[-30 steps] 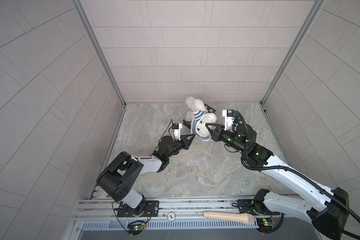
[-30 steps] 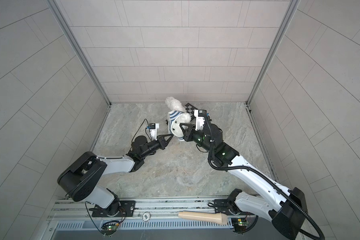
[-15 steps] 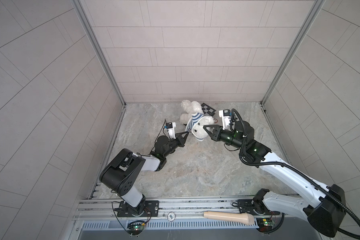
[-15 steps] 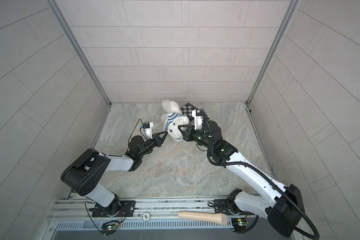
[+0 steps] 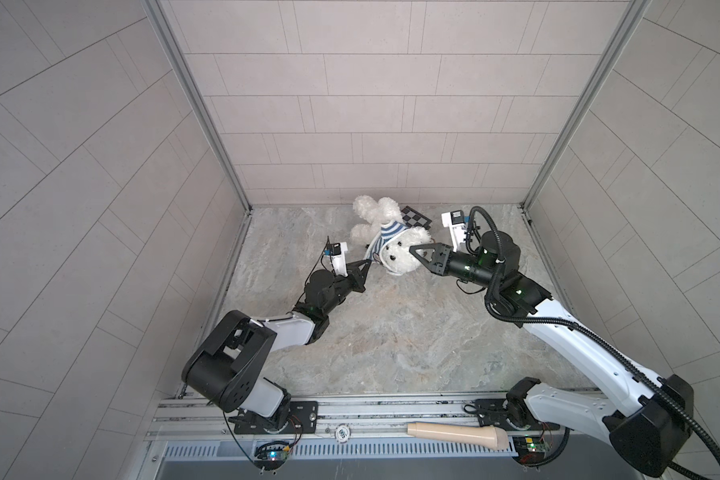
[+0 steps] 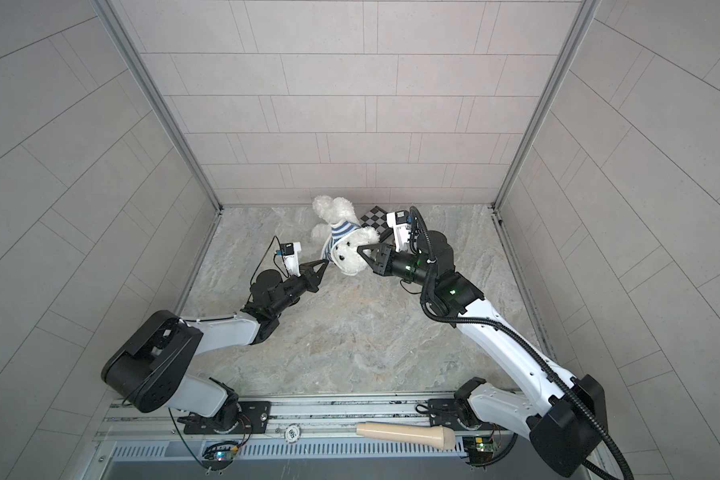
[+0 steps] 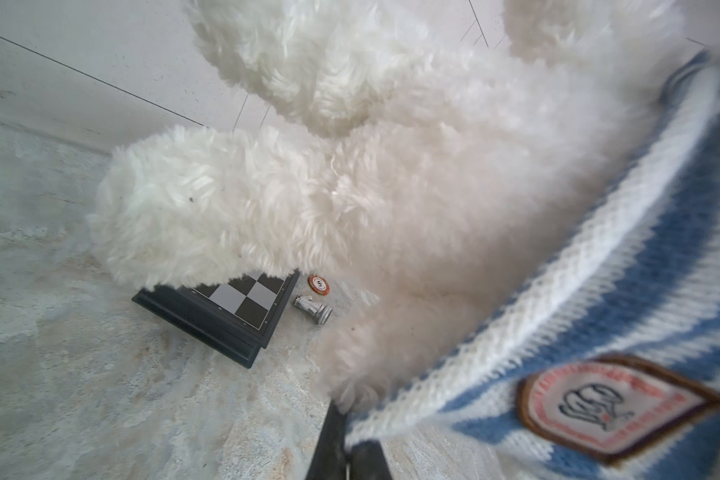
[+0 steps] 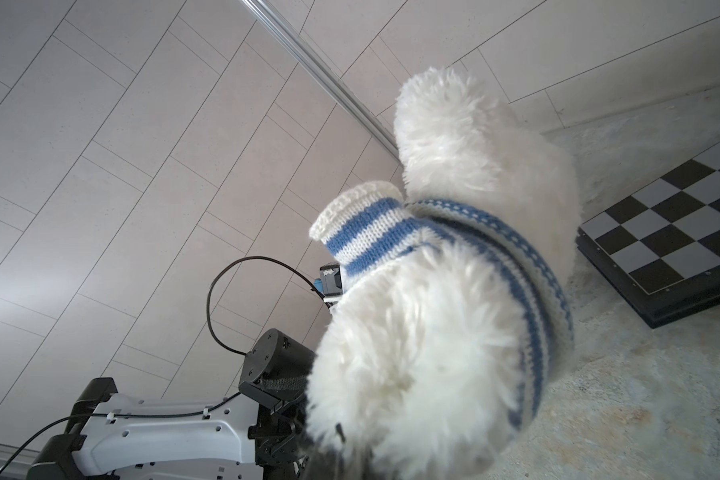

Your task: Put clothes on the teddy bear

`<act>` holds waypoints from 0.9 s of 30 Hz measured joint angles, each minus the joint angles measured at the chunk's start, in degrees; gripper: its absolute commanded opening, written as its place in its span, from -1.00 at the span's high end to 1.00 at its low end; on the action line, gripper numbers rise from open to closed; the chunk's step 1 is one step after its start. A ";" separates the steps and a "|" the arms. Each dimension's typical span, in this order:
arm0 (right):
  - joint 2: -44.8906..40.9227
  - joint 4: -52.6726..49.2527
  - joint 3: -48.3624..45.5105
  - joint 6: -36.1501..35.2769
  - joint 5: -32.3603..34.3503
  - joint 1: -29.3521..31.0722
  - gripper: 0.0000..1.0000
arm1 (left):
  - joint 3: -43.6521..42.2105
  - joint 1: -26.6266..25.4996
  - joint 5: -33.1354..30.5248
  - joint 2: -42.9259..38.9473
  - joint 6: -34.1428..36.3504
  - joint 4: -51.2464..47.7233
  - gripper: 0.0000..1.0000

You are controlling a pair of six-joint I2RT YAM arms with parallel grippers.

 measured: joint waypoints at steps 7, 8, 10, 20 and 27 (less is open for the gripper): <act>-0.42 -1.55 2.14 -0.09 -4.09 -0.92 1.00 | -0.35 0.42 -3.28 -0.94 1.33 -3.45 1.00; -0.90 -2.05 2.71 -0.24 -4.70 -1.11 1.00 | -0.39 0.79 -4.13 -0.94 1.51 -4.66 1.00; -2.10 -3.30 3.65 -0.70 -5.88 -1.77 1.00 | -0.44 1.09 -5.40 -1.09 1.66 -6.27 1.00; -3.23 -8.37 3.72 -6.32 -7.85 -2.95 1.00 | -3.67 0.96 -1.53 -2.91 1.64 -4.26 1.00; -3.13 -11.13 3.69 -15.13 -8.59 -3.02 1.00 | -7.96 -1.97 5.51 -8.94 1.09 -5.11 0.06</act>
